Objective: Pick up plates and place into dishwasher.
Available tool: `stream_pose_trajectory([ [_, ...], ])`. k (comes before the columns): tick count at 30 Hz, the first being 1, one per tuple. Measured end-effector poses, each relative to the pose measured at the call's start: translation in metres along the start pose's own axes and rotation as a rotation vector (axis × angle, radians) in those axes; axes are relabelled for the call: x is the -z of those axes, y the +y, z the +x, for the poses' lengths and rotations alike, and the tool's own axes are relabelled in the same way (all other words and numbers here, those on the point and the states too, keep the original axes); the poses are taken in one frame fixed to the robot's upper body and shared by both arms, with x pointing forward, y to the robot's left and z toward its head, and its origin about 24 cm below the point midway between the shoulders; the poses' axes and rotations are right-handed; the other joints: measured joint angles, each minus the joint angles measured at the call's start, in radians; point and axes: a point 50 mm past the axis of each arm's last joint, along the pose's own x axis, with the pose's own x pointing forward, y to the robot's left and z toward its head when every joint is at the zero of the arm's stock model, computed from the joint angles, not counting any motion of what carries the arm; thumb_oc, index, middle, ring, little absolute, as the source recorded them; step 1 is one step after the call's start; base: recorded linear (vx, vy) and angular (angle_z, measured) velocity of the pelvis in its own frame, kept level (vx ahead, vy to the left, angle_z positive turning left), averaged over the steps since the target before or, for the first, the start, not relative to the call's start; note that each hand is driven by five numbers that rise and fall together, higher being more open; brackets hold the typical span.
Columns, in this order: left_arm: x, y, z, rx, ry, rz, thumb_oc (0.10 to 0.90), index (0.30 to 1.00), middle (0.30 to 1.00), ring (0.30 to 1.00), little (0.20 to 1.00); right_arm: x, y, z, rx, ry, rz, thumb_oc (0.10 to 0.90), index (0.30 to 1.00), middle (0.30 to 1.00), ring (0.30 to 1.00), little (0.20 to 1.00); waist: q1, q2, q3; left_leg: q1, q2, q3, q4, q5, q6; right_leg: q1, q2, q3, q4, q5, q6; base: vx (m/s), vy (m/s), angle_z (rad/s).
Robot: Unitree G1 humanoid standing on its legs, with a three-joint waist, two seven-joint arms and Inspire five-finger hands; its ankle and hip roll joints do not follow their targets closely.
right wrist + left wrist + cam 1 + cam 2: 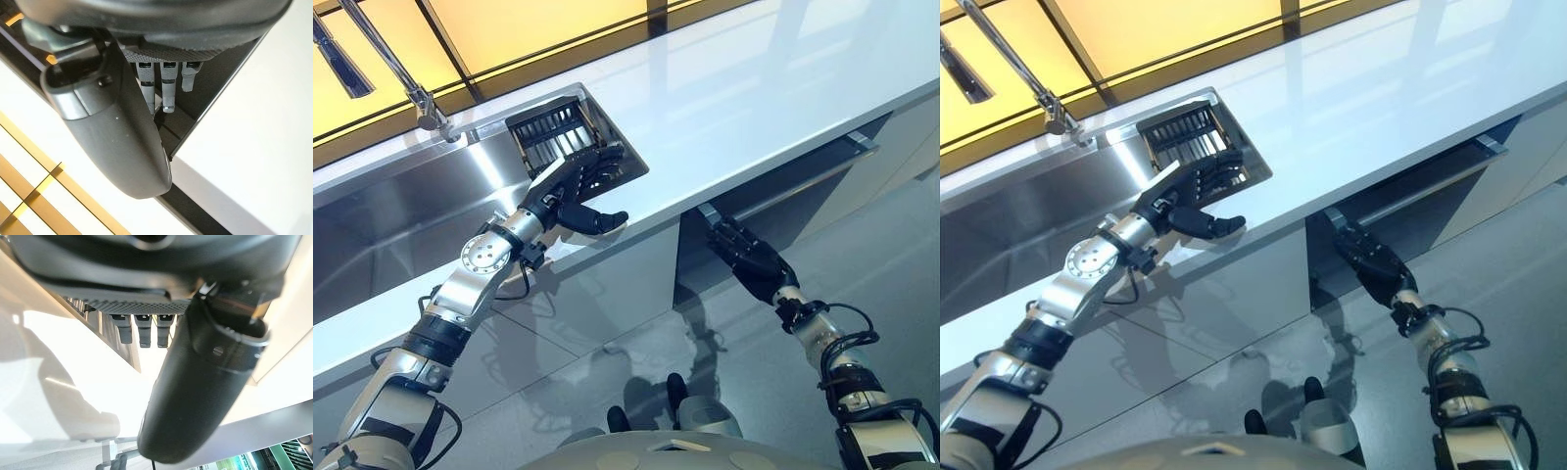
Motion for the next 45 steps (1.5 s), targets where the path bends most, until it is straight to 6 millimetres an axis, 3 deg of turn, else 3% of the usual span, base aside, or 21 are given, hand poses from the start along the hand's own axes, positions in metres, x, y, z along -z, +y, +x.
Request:
stream_pose_trajectory([
  [5,0.003,-0.003,-0.004,-0.021,-0.017,-0.010,0.800,0.900,0.900,0.900,0.900,0.045,-0.009,-0.033,0.075,-0.011,0.109,0.800,0.900,0.900,0.900,0.900,-0.009,-0.004,0.002,0.000,0.000,0.002,0.000,-0.001,0.001,-0.002,0.001,0.002,0.000,-0.002,0.003,0.00,0.014,-0.01],
  [9,0.015,-0.007,-0.011,-0.067,0.014,-0.027,0.800,0.900,0.900,0.900,0.900,0.086,0.010,-0.050,0.062,-0.027,0.203,0.800,0.900,0.900,0.900,0.900,-0.037,-0.010,0.005,-0.001,0.000,0.005,0.000,-0.006,-0.005,-0.005,0.001,0.007,0.000,-0.003,0.004,-0.01,0.013,-0.02],
  [11,0.018,-0.008,-0.015,-0.100,0.009,-0.024,0.800,0.900,0.900,0.900,0.900,0.097,0.021,-0.057,0.030,-0.040,0.243,0.800,0.900,0.900,0.900,0.900,-0.043,-0.011,0.006,-0.003,0.000,0.009,0.000,-0.009,-0.005,-0.009,0.002,0.017,0.000,-0.004,0.005,-0.02,0.036,-0.10],
  [14,0.019,-0.006,-0.018,-0.125,0.008,-0.022,0.800,0.900,0.900,0.900,0.900,0.109,0.030,-0.064,0.002,-0.022,0.269,0.800,0.900,0.900,0.900,0.900,-0.062,-0.019,0.004,-0.005,0.000,0.011,0.000,-0.009,-0.005,-0.013,0.002,0.021,0.000,-0.004,0.005,-0.02,0.044,-0.05],
  [19,0.020,-0.004,-0.018,-0.157,-0.001,-0.023,0.800,0.900,0.900,0.900,0.900,0.123,0.026,-0.076,0.028,0.050,0.277,0.800,0.900,0.900,0.900,0.900,-0.076,-0.031,-0.001,-0.012,0.001,0.015,0.000,-0.010,-0.005,-0.021,0.004,0.024,0.000,-0.004,0.005,0.00,0.012,-0.01],
  [24,0.020,-0.005,-0.018,-0.156,-0.003,-0.032,0.800,0.900,0.900,0.900,0.900,0.133,0.026,-0.074,0.024,0.126,0.249,0.800,0.900,0.900,0.900,0.900,-0.073,-0.041,-0.007,-0.012,0.001,0.015,0.000,-0.011,-0.006,-0.020,0.004,0.024,0.000,-0.004,0.005,0.03,0.001,0.00],
  [30,0.000,-0.031,-0.020,0.101,-0.127,-0.254,0.800,0.900,0.900,0.900,0.900,0.136,0.028,-0.070,0.027,0.161,0.236,0.800,0.900,0.900,0.900,0.900,-0.019,-0.044,-0.010,-0.017,0.001,-0.006,0.000,-0.009,-0.003,-0.017,0.002,0.008,0.000,-0.005,0.005,0.01,0.018,0.11],
  [33,-0.028,-0.070,-0.022,0.441,-0.242,-0.335,0.800,0.900,0.900,0.900,0.900,0.135,0.028,-0.065,0.040,0.187,0.221,0.800,0.900,0.900,0.900,0.900,0.006,-0.045,-0.011,-0.016,-0.004,-0.033,0.000,-0.002,0.001,-0.004,-0.002,0.012,0.000,-0.010,0.009,0.01,0.046,0.28],
  [36,-0.043,-0.095,-0.026,0.677,-0.277,-0.342,0.800,0.900,0.900,0.900,0.900,0.134,0.034,-0.052,0.014,0.197,0.221,0.800,0.900,0.900,0.900,0.900,0.003,-0.043,-0.017,-0.014,-0.008,-0.041,0.000,0.000,0.004,-0.001,-0.006,0.025,0.000,-0.014,0.013,0.00,0.031,0.09],
  [38,-0.042,-0.101,-0.024,0.748,-0.255,-0.375,0.800,0.900,0.900,0.900,0.900,0.134,0.036,-0.044,0.006,0.214,0.220,0.800,0.900,0.900,0.900,0.900,0.005,-0.036,-0.026,-0.016,-0.010,-0.049,0.000,-0.003,0.003,0.002,-0.007,0.023,0.000,-0.016,0.017,0.00,0.013,0.02],
  [45,-0.041,-0.108,-0.025,0.810,-0.254,-0.415,0.800,0.900,0.900,0.900,0.900,0.146,0.021,-0.060,0.082,0.294,0.236,0.800,0.900,0.900,0.900,0.900,0.013,-0.004,-0.056,-0.022,-0.010,-0.080,0.000,-0.004,0.000,0.008,-0.009,-0.006,0.000,-0.025,0.017,-0.01,0.022,0.14],
])
